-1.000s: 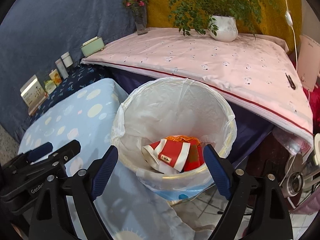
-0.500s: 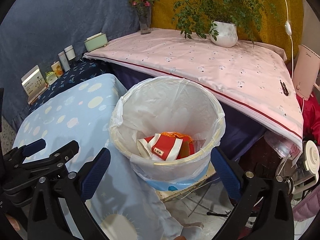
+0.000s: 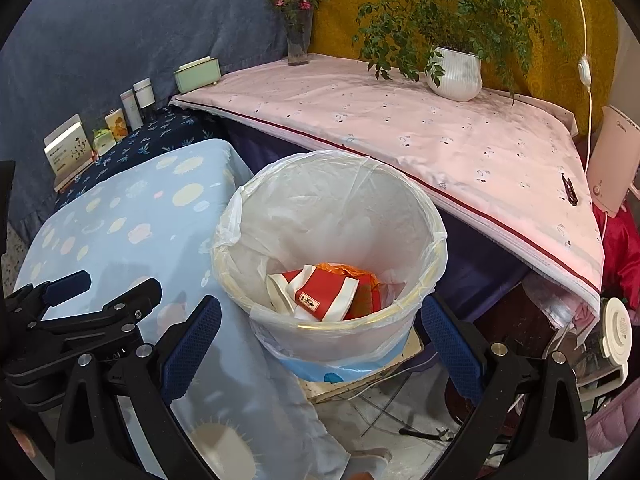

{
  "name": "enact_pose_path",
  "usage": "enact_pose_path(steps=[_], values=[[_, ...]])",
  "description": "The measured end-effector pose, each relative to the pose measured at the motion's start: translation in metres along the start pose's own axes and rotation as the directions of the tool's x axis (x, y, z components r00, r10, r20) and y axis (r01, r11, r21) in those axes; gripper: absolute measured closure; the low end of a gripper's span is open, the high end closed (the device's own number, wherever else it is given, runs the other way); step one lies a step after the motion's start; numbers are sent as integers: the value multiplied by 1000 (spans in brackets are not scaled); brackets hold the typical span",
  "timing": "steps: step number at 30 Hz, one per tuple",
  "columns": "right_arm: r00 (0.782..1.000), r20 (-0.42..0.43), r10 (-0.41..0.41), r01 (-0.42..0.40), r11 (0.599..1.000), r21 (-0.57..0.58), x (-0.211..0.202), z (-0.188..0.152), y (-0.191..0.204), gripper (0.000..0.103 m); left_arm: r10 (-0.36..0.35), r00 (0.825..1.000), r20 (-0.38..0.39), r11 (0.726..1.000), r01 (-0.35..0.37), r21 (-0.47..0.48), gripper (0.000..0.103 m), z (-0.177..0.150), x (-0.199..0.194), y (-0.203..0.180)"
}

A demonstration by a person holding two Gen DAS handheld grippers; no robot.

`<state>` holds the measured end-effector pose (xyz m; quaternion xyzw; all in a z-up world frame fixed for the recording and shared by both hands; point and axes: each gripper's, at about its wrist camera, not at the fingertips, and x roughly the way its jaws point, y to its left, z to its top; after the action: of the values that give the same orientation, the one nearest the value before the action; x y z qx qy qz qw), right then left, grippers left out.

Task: Collect trash

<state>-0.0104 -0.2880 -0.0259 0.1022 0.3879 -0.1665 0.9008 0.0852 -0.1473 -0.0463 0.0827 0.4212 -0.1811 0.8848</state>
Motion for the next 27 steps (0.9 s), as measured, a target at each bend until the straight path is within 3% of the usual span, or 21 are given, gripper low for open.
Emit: enact_pose_path(steps=[27], values=[[1000, -9, -15, 15, 1000, -18, 8, -2, -11, 6, 52, 999, 5, 999, -52, 13, 11, 1, 5, -11]])
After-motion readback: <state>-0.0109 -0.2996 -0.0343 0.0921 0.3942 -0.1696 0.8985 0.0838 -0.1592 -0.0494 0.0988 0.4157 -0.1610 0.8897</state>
